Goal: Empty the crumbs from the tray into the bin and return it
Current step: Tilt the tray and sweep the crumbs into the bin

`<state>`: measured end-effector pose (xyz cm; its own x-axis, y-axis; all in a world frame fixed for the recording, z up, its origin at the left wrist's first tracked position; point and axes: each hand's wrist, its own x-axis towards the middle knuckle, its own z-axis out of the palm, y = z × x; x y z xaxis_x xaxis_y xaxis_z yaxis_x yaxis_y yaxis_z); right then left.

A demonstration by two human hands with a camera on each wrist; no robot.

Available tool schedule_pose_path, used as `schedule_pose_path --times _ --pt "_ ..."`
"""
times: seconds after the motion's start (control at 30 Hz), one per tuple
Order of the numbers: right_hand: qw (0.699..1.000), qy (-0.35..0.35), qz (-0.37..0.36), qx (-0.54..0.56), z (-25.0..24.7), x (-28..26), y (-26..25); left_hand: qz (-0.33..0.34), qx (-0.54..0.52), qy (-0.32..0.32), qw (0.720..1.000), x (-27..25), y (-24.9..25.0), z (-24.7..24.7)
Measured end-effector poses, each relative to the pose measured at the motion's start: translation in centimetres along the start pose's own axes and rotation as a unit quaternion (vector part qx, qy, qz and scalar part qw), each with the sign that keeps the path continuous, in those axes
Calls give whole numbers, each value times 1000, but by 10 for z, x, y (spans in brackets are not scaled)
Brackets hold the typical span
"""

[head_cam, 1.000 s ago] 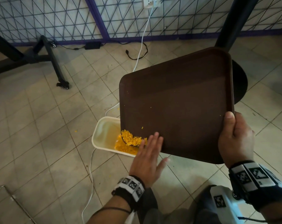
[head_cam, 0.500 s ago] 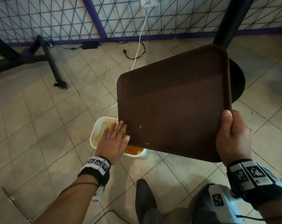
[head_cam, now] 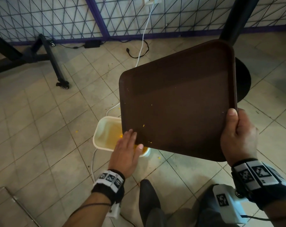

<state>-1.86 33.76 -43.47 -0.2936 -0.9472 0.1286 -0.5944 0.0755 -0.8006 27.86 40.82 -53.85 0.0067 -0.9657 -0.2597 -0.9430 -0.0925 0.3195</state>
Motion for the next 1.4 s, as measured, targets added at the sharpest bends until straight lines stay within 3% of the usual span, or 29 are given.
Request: schedule_pose_path --times 0.17,0.53,0.6,0.77,0.9,1.07,1.27,1.4 --pt "1000 6 -9 -4 2 1 0 117 3 -43 992 -17 60 15" --pt "1000 16 -7 2 1 1 2 -19 117 -105 987 12 -42 15" --pt "1000 17 -11 0 0 1 1 -13 136 -98 986 18 -51 4" --pt "1000 13 -2 3 -1 1 -2 -1 104 -12 994 42 -46 -15" --pt "1000 15 12 8 -3 1 -5 -38 98 -57 993 50 -38 -9" --pt "1000 14 11 13 -4 3 -4 0 92 -102 991 18 -37 6" --pt "1000 9 -24 11 -1 0 -3 -14 -6 25 1000 6 -5 -13" --pt "1000 4 -20 7 0 0 -4 16 -25 38 999 23 45 -7"
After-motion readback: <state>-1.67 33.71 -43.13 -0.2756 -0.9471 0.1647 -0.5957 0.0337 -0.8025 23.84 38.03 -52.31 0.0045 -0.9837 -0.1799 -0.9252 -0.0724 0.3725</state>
